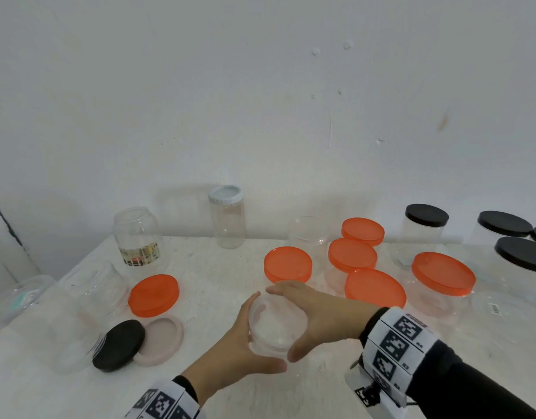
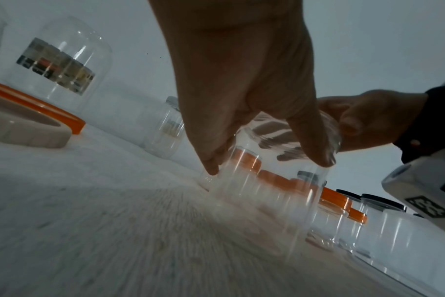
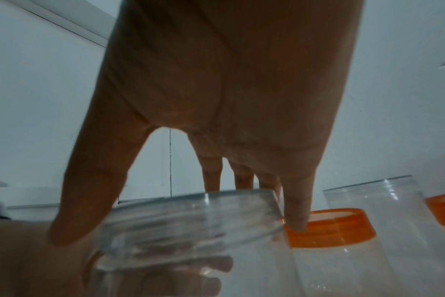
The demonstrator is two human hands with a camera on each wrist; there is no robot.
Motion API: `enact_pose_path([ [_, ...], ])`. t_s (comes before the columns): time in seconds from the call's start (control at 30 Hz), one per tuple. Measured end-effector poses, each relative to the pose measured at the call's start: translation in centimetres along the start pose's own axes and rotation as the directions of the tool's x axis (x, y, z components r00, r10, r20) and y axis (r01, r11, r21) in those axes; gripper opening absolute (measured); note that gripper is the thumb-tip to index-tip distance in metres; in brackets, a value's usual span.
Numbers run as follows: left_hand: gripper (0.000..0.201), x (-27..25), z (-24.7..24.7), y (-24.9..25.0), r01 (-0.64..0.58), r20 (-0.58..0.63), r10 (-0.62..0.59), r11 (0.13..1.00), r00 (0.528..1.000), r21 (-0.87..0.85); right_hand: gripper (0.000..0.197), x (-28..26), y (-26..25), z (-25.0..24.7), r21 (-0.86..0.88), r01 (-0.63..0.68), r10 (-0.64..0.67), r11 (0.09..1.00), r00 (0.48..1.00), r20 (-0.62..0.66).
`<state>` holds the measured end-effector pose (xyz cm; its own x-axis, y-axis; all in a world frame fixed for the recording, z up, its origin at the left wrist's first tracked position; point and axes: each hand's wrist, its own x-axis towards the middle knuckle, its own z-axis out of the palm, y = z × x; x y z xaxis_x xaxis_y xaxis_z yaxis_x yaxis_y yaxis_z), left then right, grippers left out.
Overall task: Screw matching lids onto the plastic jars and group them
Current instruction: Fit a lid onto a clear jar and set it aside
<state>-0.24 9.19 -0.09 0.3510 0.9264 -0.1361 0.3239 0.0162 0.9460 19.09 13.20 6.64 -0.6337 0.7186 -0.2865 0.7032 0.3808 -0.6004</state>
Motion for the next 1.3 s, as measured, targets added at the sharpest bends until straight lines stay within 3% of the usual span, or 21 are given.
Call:
enact_pose_path([
  [0.2,0.083,0.2,0.3,-0.8,-0.035,0.005,0.035,0.999,0.999,-0.021,0.106,0.8,-1.2,-1.0,-0.166,-0.032,0.048,0.986,0.995,0.091],
  [0.53,0.084,0.4,0.4,-1.7,-0.002,-0.046,0.000,0.999,0.999,-0.054,0.113,1.2,-2.3,0.0,-0.386,-0.162,0.178,0.908,0.984,0.005],
  [0.77,0.095,0.7,0.4,-2.6,-0.004,-0.064,-0.001,0.997,0.998,-0.074,0.103,1.0,-3.3,-1.0,-0.387,-0.037,0.097,0.921,0.986,0.138],
  [1.03,0.095,0.8,0.4,-2.9,-0.023,-0.070,0.021,0.999,0.997,-0.022,0.101,1.6,-3.6,0.5,-0.458,-0.196,0.194,0.867,0.980,-0.053],
  [1.2,0.097,0.9,0.6,-3.1,-0.011,-0.086,0.010,1.000,0.996,-0.018,0.102,1.0,-4.2,-0.8,-0.400,-0.112,0.167,0.910,0.980,0.106],
  [1.3,0.098,1.0,0.7,-3.3,-0.003,-0.081,0.001,1.000,0.997,-0.017,0.091,1.0,-4.3,-0.9,-0.409,-0.068,0.126,0.910,0.985,0.117],
])
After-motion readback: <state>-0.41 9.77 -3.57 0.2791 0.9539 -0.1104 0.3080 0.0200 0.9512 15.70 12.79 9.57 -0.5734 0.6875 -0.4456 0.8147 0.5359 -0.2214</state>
